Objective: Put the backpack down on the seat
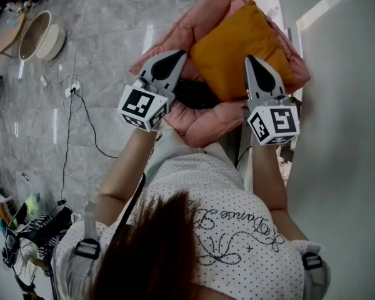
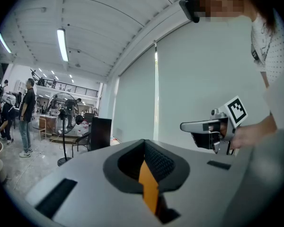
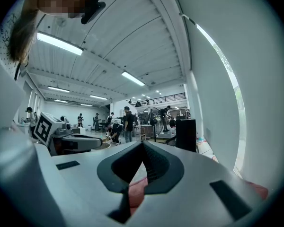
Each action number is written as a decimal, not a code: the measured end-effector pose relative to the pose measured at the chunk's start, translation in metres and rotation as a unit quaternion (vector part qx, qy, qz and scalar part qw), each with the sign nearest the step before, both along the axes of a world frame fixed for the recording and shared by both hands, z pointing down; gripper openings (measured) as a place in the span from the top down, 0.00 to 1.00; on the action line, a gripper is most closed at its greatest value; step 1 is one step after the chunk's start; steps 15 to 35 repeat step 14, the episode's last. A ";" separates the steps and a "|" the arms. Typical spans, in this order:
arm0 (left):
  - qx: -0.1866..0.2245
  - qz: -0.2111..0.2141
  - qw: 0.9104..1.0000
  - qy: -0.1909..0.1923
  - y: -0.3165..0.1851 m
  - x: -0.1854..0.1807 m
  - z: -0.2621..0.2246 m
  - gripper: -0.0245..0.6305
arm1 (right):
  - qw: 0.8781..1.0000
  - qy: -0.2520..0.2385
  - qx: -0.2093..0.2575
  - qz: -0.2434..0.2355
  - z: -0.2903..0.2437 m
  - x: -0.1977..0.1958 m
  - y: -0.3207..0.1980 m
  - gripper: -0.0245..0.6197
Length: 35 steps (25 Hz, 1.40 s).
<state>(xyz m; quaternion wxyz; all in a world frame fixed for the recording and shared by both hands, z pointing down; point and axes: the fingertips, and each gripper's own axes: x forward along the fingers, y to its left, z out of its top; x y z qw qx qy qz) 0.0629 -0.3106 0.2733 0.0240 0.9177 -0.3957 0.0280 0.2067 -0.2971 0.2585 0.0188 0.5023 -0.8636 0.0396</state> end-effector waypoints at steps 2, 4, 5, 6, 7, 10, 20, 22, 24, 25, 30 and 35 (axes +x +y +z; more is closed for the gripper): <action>0.002 -0.001 1.000 0.002 0.003 -0.004 -0.004 0.96 | 1.000 0.005 0.004 0.000 -0.003 -0.003 0.003 0.95; 0.005 -0.002 1.000 0.003 0.006 -0.005 -0.004 0.96 | 1.000 0.006 0.006 0.000 -0.002 -0.005 0.005 0.95; 0.006 -0.002 1.000 0.003 0.006 -0.005 -0.004 0.96 | 1.000 0.006 0.006 0.000 0.000 -0.005 0.006 0.95; 0.006 -0.003 1.000 0.003 0.006 -0.004 -0.003 0.96 | 1.000 0.006 0.007 -0.001 0.001 -0.004 0.005 0.95; 0.006 -0.004 1.000 0.002 0.006 -0.003 -0.003 0.96 | 1.000 0.007 0.007 -0.001 0.002 -0.003 0.005 0.95; 0.008 -0.001 1.000 0.000 0.008 -0.001 -0.001 0.96 | 1.000 0.008 0.009 -0.002 0.003 -0.004 0.006 0.95; 0.009 0.001 1.000 0.000 0.018 -0.006 -0.004 0.96 | 1.000 0.012 0.010 0.000 -0.001 -0.009 0.015 0.95; 0.009 0.001 1.000 0.000 0.018 -0.006 -0.004 0.96 | 1.000 0.012 0.010 0.000 -0.001 -0.009 0.015 0.95; 0.009 0.001 1.000 0.000 0.018 -0.006 -0.004 0.96 | 1.000 0.012 0.010 0.000 -0.001 -0.009 0.015 0.95; 0.009 0.001 1.000 0.000 0.018 -0.006 -0.004 0.96 | 1.000 0.012 0.010 0.000 -0.001 -0.009 0.015 0.95; 0.009 0.001 1.000 0.000 0.018 -0.006 -0.004 0.96 | 1.000 0.012 0.010 0.000 -0.001 -0.009 0.015 0.95; 0.009 0.001 1.000 0.000 0.018 -0.006 -0.004 0.96 | 1.000 0.012 0.010 0.000 -0.001 -0.009 0.015 0.95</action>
